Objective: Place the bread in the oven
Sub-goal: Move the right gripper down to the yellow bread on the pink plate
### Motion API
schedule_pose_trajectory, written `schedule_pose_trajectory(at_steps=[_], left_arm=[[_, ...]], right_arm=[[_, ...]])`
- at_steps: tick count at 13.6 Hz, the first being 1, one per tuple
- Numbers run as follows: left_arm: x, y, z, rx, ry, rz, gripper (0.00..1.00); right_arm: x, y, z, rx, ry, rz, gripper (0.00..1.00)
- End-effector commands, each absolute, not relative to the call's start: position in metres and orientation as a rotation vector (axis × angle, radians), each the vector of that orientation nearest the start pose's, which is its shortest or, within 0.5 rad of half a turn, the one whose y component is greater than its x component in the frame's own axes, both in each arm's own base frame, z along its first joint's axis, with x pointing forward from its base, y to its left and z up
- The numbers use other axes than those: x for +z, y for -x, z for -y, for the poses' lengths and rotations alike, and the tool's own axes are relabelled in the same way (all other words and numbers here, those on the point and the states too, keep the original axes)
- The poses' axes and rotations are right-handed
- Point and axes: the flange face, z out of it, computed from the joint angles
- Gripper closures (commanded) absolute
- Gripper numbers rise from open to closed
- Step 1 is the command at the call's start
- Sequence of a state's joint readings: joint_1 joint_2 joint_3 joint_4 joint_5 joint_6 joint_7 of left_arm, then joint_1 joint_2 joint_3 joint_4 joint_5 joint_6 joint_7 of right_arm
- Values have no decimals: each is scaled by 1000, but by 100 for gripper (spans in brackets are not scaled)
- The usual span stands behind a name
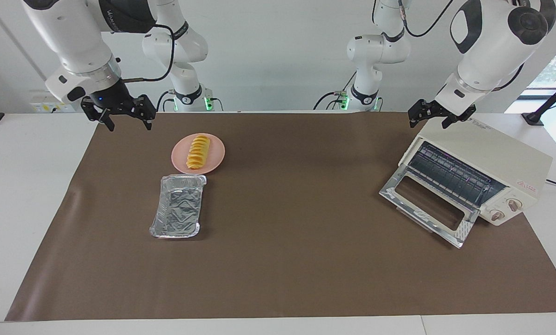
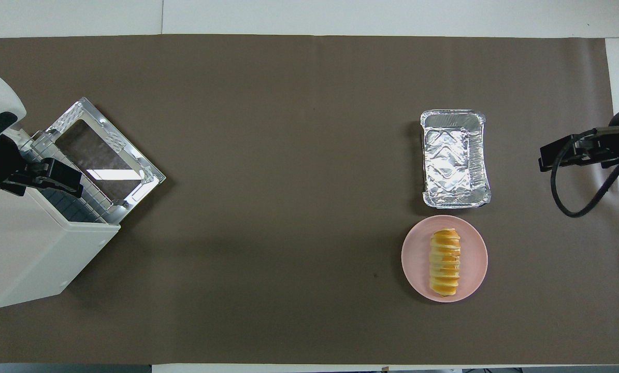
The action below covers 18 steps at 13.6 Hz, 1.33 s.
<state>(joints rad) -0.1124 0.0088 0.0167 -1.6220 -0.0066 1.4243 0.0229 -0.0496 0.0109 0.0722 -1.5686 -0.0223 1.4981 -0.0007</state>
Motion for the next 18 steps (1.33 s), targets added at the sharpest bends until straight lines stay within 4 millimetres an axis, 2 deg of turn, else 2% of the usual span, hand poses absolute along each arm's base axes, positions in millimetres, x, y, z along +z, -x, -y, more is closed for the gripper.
schedule_pose_trajectory(at_steps=[1, 5, 7, 10, 12, 14, 16, 18], left_arm=[[588, -532, 50, 298, 3117, -194, 0], [588, -532, 49, 298, 3117, -192, 0], [588, -532, 49, 298, 3117, -192, 0], [588, -532, 49, 298, 3117, -192, 0], [588, -532, 49, 298, 3117, -192, 0], [588, -532, 49, 298, 3117, -192, 0], [588, -532, 49, 298, 3117, -192, 0], [588, -532, 49, 298, 3117, -192, 0]], right_arm=[[615, -545, -9, 121, 3147, 48, 0], [614, -542, -1, 155, 3145, 43, 0], [612, -541, -5, 160, 3145, 74, 0], [593, -532, -2, 124, 3143, 120, 0], [589, -532, -4, 98, 3144, 140, 0], [582, -525, -12, 109, 3146, 142, 0], [570, -513, -20, 133, 3153, 60, 0], [549, -494, -44, 147, 3163, 43, 0]])
